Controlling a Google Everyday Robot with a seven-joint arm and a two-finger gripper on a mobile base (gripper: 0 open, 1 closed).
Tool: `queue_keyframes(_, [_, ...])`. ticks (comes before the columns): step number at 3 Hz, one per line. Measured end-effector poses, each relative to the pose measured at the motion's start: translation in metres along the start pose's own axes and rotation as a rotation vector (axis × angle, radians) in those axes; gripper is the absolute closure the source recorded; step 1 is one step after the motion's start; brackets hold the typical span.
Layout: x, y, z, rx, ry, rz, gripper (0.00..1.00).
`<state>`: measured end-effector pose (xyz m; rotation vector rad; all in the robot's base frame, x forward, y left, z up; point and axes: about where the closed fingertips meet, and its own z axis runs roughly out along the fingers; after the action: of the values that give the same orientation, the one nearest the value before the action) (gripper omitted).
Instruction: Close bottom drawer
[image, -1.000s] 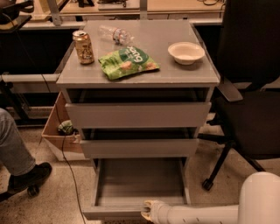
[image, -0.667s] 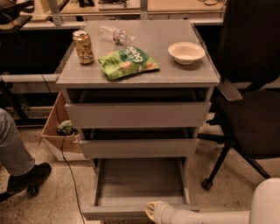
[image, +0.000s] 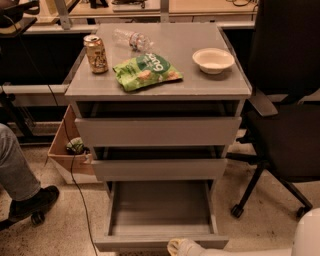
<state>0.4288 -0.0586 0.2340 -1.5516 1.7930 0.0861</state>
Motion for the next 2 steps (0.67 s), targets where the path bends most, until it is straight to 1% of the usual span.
queue_keyframes(1, [0.005, 0.010, 0.012, -0.006, -0.010, 0.015, 1.00])
queue_keyframes(2, [0.014, 0.018, 0.035, -0.007, -0.030, 0.028, 1.00])
